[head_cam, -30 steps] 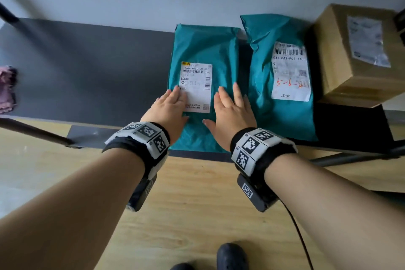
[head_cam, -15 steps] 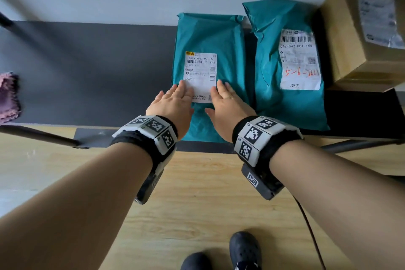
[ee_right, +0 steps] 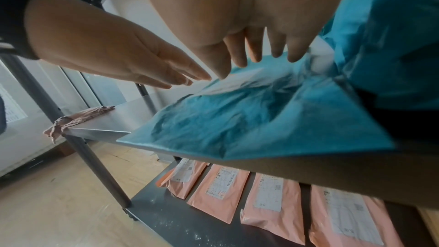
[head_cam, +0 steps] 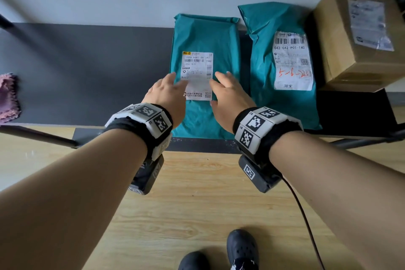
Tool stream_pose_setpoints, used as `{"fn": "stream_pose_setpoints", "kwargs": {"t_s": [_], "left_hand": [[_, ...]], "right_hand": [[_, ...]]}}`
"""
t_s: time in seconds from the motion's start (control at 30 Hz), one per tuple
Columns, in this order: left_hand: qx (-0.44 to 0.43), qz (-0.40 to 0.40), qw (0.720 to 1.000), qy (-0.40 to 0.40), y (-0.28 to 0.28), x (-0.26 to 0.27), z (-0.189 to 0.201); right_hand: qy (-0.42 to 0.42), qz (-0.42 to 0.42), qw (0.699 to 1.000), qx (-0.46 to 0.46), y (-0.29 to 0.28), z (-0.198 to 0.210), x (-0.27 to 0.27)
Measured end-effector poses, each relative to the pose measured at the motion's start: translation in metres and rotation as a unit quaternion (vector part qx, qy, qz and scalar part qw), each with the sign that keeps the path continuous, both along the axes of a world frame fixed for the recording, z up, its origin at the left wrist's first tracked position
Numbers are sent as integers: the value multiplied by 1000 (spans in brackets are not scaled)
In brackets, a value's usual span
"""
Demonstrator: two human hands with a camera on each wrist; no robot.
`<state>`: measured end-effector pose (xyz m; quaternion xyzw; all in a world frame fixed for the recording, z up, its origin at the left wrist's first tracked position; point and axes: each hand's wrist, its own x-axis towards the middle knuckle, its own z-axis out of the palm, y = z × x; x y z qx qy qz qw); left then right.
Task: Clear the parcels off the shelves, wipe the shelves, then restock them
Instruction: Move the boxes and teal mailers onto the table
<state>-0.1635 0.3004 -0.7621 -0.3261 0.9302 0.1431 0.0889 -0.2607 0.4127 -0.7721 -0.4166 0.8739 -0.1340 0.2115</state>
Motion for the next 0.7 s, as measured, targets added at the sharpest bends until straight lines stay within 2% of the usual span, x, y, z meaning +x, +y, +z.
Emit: {"fn": "stream_pose_setpoints", "kwargs": {"t_s": [0.13,0.3,0.47,0.7], "left_hand": [[6,7,999,45,9,5,27],[36,0,997,65,36,26,81],[73,-22,993,87,77,55,153],[104,-122,978,134,158,58,265]], "right_hand": [[-13,0,1000,-23,17,27,10],[-14,-37,998,-47,52,87,35],[-10,-70,995,-76,95,162,59],[3,-163,973,-162,178,272,85]]}}
